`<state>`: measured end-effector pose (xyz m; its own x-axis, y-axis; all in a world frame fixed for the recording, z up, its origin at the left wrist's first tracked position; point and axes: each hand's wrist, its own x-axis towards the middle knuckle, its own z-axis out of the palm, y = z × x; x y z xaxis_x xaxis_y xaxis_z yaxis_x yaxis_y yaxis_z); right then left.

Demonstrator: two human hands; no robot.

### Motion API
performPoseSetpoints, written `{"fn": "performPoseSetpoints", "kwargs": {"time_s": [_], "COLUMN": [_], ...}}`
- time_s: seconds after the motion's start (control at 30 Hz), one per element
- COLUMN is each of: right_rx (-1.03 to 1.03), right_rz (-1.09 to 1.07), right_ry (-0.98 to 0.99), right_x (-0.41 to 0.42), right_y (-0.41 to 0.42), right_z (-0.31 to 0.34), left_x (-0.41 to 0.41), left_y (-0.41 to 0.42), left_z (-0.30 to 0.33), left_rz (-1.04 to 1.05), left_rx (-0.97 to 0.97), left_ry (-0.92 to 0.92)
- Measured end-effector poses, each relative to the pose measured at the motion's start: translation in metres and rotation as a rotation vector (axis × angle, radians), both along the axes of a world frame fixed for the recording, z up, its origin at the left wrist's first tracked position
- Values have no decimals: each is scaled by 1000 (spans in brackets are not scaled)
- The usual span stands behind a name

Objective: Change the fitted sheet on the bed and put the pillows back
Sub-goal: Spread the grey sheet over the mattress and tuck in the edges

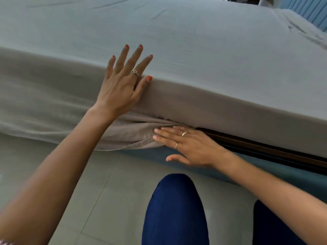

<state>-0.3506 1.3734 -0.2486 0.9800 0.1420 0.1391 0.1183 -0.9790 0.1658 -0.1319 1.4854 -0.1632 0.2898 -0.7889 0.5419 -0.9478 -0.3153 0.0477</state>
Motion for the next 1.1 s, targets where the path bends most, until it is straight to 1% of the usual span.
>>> {"fn": "performPoseSetpoints", "kwargs": {"time_s": [0.2,0.37,0.4,0.47,0.5,0.57,0.6,0.63,0.73,0.8,0.9,1.03,1.07,1.1], "right_rx": [63,187,211,309,321,235,212,236,412,396,356,252,214,198], "right_rz": [-162,-259,-290,-420,-488,-579,-582,-559,-379,-265,-191,-209,-238,-299], "right_ry": [-68,-128,-122,-47,-35,-73,-82,-66,55,66,8,-130,-159,-136], "right_x": [22,38,42,57,66,77,79,78,65,58,51,49,50,54], "right_y": [10,26,30,34,37,42,43,41,26,17,14,20,23,29], "right_z": [3,10,15,23,25,22,20,20,29,35,33,31,30,30], "left_x": [2,3,2,3,4,7,8,9,11,10,11,10,10,10], "left_y": [-6,-8,-8,-8,-8,-6,-5,-4,-3,-2,-1,0,-1,-1], "left_z": [-4,-5,-4,0,2,5,6,7,11,12,16,21,22,22], "left_rz": [-13,-18,-25,-40,-48,-76,-87,-94,-112,-111,-115,-108,-102,-96], "left_rx": [-57,-90,-94,-94,-85,-28,4,31,88,110,148,237,253,271], "left_ry": [30,59,80,135,159,200,213,219,214,212,227,257,261,258]}}
